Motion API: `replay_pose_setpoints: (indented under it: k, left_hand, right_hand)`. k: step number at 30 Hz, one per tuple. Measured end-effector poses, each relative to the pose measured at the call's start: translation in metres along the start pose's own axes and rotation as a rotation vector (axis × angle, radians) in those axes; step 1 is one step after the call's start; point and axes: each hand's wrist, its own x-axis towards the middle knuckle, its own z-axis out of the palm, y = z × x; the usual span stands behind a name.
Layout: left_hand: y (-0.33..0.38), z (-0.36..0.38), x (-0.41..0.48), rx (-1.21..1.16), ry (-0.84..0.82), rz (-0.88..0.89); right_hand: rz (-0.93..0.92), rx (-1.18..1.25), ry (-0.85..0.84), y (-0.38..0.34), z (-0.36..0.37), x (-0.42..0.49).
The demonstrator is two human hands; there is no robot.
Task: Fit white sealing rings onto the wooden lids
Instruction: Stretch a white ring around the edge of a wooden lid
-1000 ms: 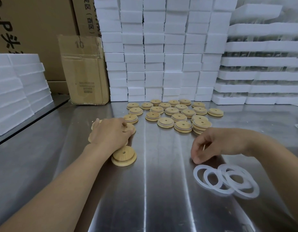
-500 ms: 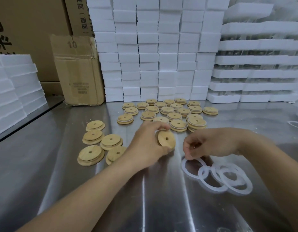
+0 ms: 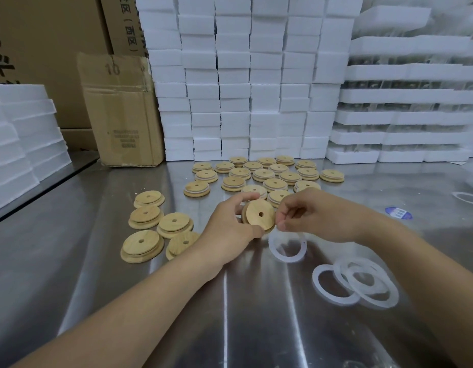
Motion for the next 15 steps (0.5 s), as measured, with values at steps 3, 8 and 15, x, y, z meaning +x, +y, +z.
replay_pose_setpoints:
  k: [3, 8, 15]
  left_hand:
    - [0.001, 0.002, 0.0, -0.016, 0.007, -0.005]
    - [0.005, 0.003, -0.001, -0.067, 0.001, -0.017]
    - [0.004, 0.006, -0.005, -0.074, -0.029, 0.074]
  right_hand:
    - [-0.079, 0.017, 0.097, -0.001, 0.0, 0.001]
    - [-0.143, 0.032, 0.252, 0.0, 0.008, 0.006]
    - [-0.19, 0.067, 0.337, 0.0, 0.02, 0.011]
